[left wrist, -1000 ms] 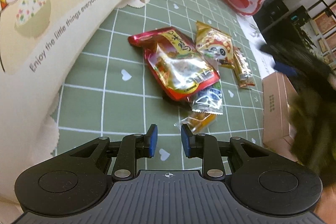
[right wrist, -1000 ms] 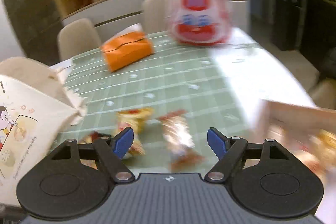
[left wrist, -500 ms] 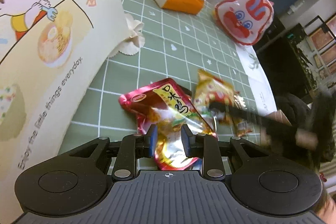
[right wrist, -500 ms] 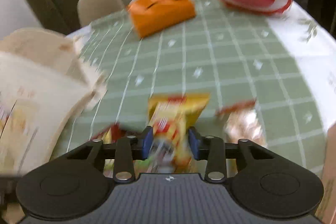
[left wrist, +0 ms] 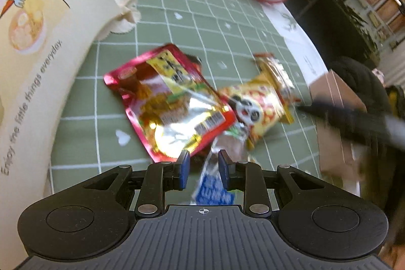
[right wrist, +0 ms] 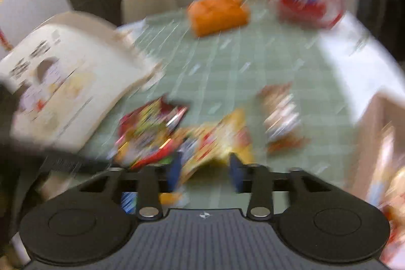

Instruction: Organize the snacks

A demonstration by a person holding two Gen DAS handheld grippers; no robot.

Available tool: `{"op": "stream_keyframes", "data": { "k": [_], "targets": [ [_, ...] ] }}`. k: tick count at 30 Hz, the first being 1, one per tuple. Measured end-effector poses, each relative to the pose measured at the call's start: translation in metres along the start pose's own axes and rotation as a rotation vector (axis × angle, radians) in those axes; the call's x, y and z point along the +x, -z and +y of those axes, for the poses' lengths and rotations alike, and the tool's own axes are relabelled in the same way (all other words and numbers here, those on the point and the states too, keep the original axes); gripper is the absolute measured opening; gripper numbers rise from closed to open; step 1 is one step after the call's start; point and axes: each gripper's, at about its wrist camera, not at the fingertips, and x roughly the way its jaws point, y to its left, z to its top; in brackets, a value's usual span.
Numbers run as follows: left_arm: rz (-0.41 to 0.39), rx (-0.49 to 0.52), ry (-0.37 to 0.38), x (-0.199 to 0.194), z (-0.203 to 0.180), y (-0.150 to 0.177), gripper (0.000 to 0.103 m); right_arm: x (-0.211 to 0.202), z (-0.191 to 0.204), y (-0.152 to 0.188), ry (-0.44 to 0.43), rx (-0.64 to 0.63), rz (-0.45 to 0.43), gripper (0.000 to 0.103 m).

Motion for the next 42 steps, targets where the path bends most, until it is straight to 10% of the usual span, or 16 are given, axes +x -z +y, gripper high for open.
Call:
{"op": "stream_keyframes", "data": {
  "k": [8, 12, 21, 32, 42],
  "targets": [
    [0.016, 0.018, 0.016, -0.011, -0.004, 0.018, 0.028, 0.082, -0.056, -0.05, 0.258, 0.093, 0.043, 0.077],
    [-0.002, -0.025, 0.005, -0.019, 0.006, 0.021, 0.028, 0.092, -0.046, -0.041, 0.195, 0.102, 0.105, 0.038],
    [-0.037, -0.029, 0.043, -0.017, -0.009, 0.007, 0.028, 0.021, 0.007, 0.047, 0.081, -0.019, 0.13, 0.035],
    [-0.065, 0.018, -0.012, 0.033, -0.043, -0.055, 0.028, -0.054, 0.003, 0.109, 0.166, 0.104, 0.085, 0.05],
    [0.038, 0.272, 0.033, 0.04, -0.082, -0.005, 0.027, -0.088, -0.01, 0.131, 0.23, 0.159, 0.027, 0.06]
  ]
}}
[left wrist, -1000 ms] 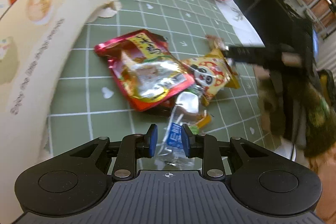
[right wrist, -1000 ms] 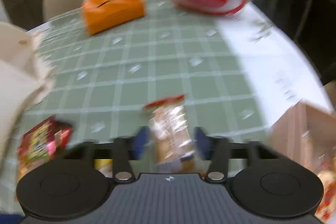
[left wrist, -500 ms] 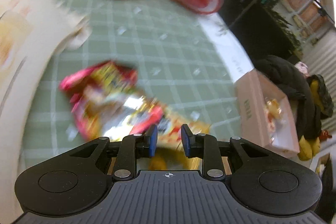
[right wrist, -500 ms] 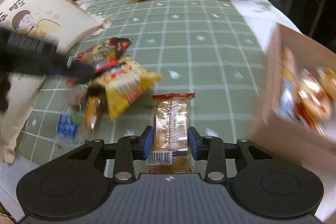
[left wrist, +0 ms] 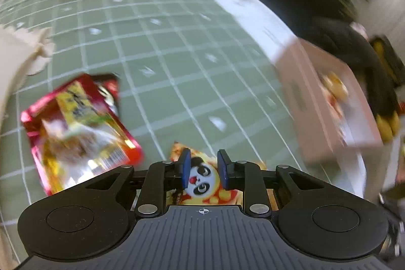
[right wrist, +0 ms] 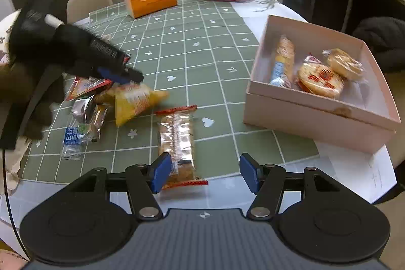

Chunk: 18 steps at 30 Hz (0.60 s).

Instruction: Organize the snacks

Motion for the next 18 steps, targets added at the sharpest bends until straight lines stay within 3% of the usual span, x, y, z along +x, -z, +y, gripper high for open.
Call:
{"op": "stream_keyframes", "data": {
  "k": [6, 11, 18],
  "targets": [
    [0.057, -0.011, 0.085, -0.024, -0.011, 0.045, 0.026, 0.008, 0.005, 0.003, -0.005, -0.02, 0.009, 0.064],
    [0.09, -0.003, 0.08, -0.046, -0.01, 0.077, 0.027, 0.015, 0.011, 0.005, 0.046, -0.057, -0.008, 0.064],
    [0.129, -0.117, 0.098, -0.056, 0.001, 0.108, 0.027, 0.01, 0.019, -0.017, 0.044, -0.098, -0.121, 0.063]
  ]
}}
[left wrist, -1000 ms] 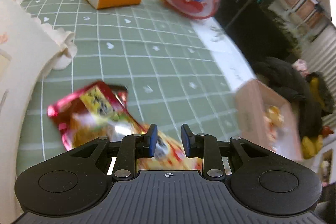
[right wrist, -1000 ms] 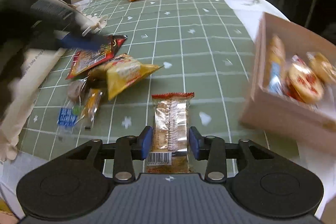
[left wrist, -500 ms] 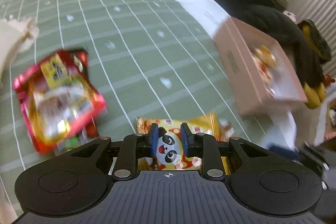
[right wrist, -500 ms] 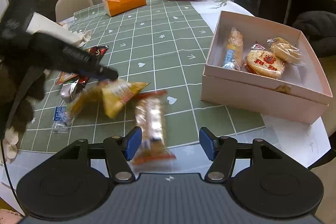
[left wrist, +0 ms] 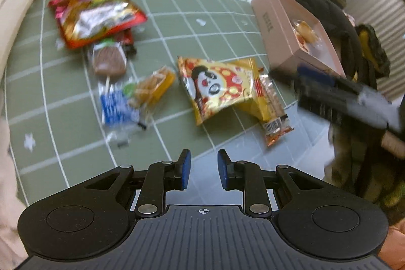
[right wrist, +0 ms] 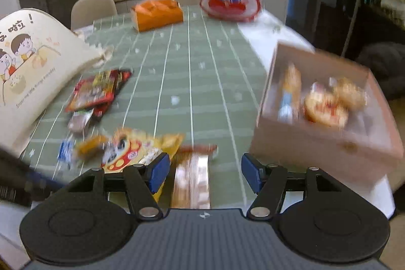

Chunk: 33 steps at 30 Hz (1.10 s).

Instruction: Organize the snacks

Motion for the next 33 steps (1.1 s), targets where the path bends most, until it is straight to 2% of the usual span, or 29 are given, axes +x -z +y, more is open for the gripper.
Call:
{"op": "stream_keyframes", "data": {
  "k": [1, 3, 4, 7, 10, 15, 19, 22, 23, 25, 27, 31, 33],
  "targets": [
    [0.0, -0.007, 0.001, 0.0, 0.0, 0.002, 0.027, 0.002, 0.001, -0.006, 0.015, -0.016, -0.026, 0.062],
    [-0.002, -0.019, 0.004, 0.0, 0.001, 0.007, 0.027, 0.012, 0.004, -0.021, 0.052, -0.052, -0.06, 0.042],
    [-0.005, -0.032, 0.005, 0.001, 0.002, 0.009, 0.027, 0.019, 0.004, -0.029, 0.054, -0.067, -0.057, 0.041],
    [-0.023, -0.08, 0.012, 0.001, 0.006, 0.01, 0.027, 0.041, 0.005, -0.045, 0.007, -0.103, -0.021, 0.04],
    [-0.06, -0.122, 0.015, -0.004, 0.011, 0.009, 0.027, 0.051, 0.011, -0.04, -0.023, -0.132, 0.022, 0.041],
    [-0.099, -0.18, 0.002, -0.012, 0.022, 0.003, 0.027, 0.026, 0.03, -0.005, -0.085, -0.162, 0.055, 0.041],
    [-0.109, -0.179, -0.008, -0.011, 0.022, -0.004, 0.027, 0.006, 0.036, 0.015, -0.175, -0.129, 0.094, 0.041],
    [-0.145, -0.176, -0.021, -0.016, 0.02, -0.01, 0.027, -0.003, 0.037, 0.02, -0.186, -0.117, 0.093, 0.041],
    [-0.163, -0.161, -0.038, -0.02, 0.017, -0.012, 0.027, -0.006, 0.036, 0.02, -0.181, -0.109, 0.085, 0.042],
    [-0.191, -0.113, -0.073, -0.026, 0.01, -0.015, 0.027, -0.014, 0.03, 0.017, -0.163, -0.086, 0.059, 0.05],
    [-0.209, -0.078, -0.106, -0.03, 0.007, -0.018, 0.027, -0.02, 0.021, 0.014, -0.13, -0.062, 0.024, 0.065],
    [-0.222, 0.004, -0.24, -0.024, 0.004, -0.024, 0.027, -0.014, 0.003, 0.013, -0.054, -0.032, 0.028, 0.067],
    [-0.211, 0.051, -0.244, -0.014, 0.006, -0.03, 0.027, -0.011, -0.004, 0.016, -0.046, 0.004, 0.052, 0.067]
  ]
}}
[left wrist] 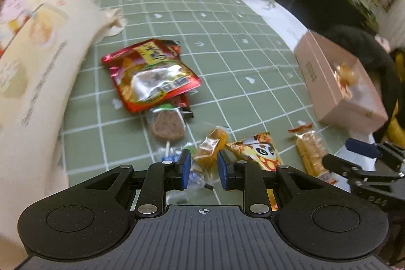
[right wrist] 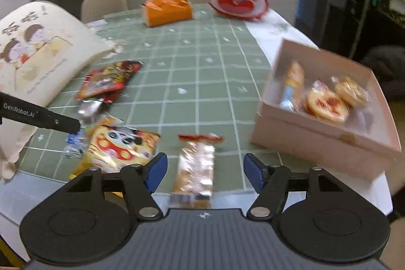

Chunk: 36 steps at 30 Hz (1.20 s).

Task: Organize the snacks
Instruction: 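Reach the right tool to the clear wafer packet while the left tool grasps a small clear-wrapped cracker, then grasp the clear wafer packet with the right tool while the left tool holds the cracker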

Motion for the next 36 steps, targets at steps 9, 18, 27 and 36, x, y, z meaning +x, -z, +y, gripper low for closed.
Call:
{"op": "stream_keyframes", "data": {
  "k": [9, 18, 27, 36],
  "targets": [
    [0.048, 0.229, -0.024, 0.035, -0.023, -0.012, 0.035, 0.003, -0.01, 0.023, 0.016, 0.042, 0.057, 0.069],
    [0.08, 0.228, -0.047, 0.049, -0.035, -0.017, 0.027, 0.001, -0.004, 0.031, 0.054, 0.036, 0.027, 0.076],
    [0.103, 0.105, 0.035, 0.033, -0.019, -0.001, 0.026, 0.004, -0.007, 0.027, 0.038, 0.054, 0.036, 0.078],
    [0.123, 0.071, 0.034, 0.009, -0.016, 0.039, 0.026, 0.026, -0.005, 0.01, -0.017, 0.044, 0.049, 0.078]
  ]
}}
